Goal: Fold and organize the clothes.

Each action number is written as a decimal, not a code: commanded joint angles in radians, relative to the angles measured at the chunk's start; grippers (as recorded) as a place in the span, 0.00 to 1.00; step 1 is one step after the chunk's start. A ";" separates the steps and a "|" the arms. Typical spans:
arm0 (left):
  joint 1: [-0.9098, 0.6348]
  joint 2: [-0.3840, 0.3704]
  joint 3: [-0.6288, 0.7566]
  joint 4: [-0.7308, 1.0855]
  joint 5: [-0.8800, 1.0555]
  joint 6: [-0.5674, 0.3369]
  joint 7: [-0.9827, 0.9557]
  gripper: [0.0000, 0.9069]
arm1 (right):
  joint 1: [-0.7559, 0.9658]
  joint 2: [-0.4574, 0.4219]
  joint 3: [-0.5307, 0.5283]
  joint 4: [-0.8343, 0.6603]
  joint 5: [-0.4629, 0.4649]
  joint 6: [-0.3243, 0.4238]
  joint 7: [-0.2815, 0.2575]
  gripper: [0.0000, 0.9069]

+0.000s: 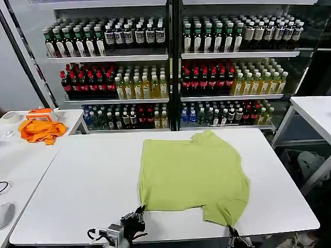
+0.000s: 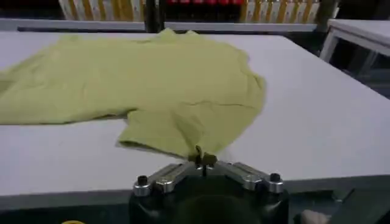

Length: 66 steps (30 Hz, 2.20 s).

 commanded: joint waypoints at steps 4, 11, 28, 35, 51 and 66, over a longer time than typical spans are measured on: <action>0.078 0.039 -0.082 -0.215 -0.069 -0.032 0.007 0.02 | -0.011 -0.016 0.052 0.111 0.012 0.002 -0.002 0.00; 0.024 0.073 -0.090 -0.177 -0.093 -0.032 0.015 0.02 | 0.083 -0.062 0.098 0.064 0.055 -0.018 -0.006 0.00; -0.168 0.073 -0.039 0.044 -0.216 -0.005 -0.002 0.02 | 0.339 -0.125 0.072 -0.148 0.095 -0.055 -0.008 0.00; -0.231 0.057 -0.025 0.111 -0.251 0.004 -0.013 0.02 | 0.400 -0.142 0.067 -0.206 0.113 -0.055 -0.006 0.00; -0.317 0.034 0.007 0.183 -0.249 0.003 -0.011 0.02 | 0.484 -0.141 0.000 -0.271 0.061 -0.071 -0.026 0.00; -0.351 0.018 0.010 0.221 -0.249 0.002 -0.027 0.02 | 0.576 -0.154 -0.038 -0.344 0.048 -0.059 -0.027 0.00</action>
